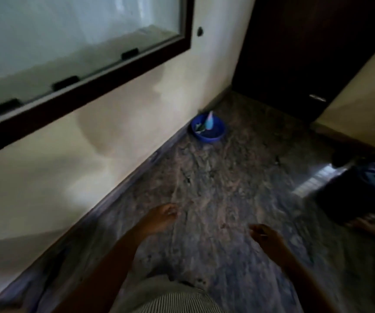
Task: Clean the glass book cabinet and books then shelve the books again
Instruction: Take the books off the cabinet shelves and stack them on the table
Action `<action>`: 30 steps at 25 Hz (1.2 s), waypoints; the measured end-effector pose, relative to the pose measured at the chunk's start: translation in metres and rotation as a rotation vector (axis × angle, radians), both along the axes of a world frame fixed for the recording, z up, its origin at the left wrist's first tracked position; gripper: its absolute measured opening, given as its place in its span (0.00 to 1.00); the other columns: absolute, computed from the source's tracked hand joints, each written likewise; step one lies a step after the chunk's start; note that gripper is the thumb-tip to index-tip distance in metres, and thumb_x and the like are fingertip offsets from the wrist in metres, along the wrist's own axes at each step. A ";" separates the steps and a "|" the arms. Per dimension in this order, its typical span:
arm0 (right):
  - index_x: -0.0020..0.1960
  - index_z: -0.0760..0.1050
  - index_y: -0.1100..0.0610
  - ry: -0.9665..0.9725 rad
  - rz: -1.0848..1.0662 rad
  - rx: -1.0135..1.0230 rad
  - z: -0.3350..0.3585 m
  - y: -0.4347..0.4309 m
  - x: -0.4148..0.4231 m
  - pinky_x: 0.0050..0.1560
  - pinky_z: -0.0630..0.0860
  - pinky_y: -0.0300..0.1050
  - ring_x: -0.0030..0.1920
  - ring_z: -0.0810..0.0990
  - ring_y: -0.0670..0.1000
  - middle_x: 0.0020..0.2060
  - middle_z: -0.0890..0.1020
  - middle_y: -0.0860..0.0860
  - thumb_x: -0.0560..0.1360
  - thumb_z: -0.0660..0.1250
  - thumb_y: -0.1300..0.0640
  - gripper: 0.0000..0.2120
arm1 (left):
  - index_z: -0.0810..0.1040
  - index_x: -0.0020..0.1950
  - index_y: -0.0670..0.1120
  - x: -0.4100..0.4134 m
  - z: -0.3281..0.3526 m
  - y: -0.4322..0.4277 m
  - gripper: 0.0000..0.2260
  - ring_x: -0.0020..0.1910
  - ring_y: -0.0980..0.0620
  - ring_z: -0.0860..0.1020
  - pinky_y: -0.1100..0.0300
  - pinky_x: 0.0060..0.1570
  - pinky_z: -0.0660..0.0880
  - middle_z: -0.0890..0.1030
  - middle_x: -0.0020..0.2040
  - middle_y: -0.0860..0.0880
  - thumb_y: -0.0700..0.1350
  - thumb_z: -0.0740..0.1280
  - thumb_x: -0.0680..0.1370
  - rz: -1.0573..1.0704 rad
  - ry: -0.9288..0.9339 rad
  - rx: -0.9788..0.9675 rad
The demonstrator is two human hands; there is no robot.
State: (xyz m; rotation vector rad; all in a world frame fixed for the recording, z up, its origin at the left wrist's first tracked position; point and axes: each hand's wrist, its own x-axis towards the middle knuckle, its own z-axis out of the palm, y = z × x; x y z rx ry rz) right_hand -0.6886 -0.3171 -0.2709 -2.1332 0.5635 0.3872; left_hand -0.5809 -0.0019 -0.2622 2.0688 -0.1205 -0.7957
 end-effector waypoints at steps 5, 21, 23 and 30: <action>0.52 0.76 0.62 0.067 -0.168 0.015 0.008 -0.058 0.097 0.32 0.69 0.29 0.31 0.78 0.36 0.35 0.76 0.48 0.74 0.68 0.56 0.10 | 0.73 0.65 0.41 0.122 0.008 -0.073 0.24 0.57 0.62 0.75 0.70 0.59 0.69 0.76 0.62 0.46 0.53 0.68 0.73 0.058 -0.141 -0.115; 0.55 0.76 0.50 -0.779 0.642 0.393 0.233 0.052 0.706 0.49 0.68 0.24 0.48 0.76 0.36 0.50 0.79 0.43 0.76 0.66 0.58 0.09 | 0.59 0.75 0.48 0.552 0.223 -0.005 0.26 0.76 0.41 0.51 0.37 0.71 0.47 0.57 0.76 0.44 0.56 0.54 0.78 0.434 -1.525 1.005; 0.56 0.76 0.49 -0.751 0.803 0.513 0.246 0.089 0.747 0.50 0.69 0.25 0.53 0.76 0.38 0.54 0.79 0.44 0.76 0.65 0.57 0.09 | 0.56 0.76 0.49 0.566 0.222 0.006 0.26 0.76 0.42 0.50 0.38 0.72 0.46 0.55 0.77 0.45 0.56 0.53 0.80 0.624 -1.544 1.072; 0.65 0.68 0.46 -0.685 1.279 0.794 0.276 0.201 0.818 0.56 0.71 0.30 0.59 0.74 0.37 0.58 0.76 0.42 0.73 0.69 0.51 0.22 | 0.47 0.77 0.53 0.585 0.210 0.014 0.27 0.76 0.45 0.45 0.42 0.73 0.40 0.44 0.78 0.52 0.57 0.52 0.81 1.238 -1.577 1.087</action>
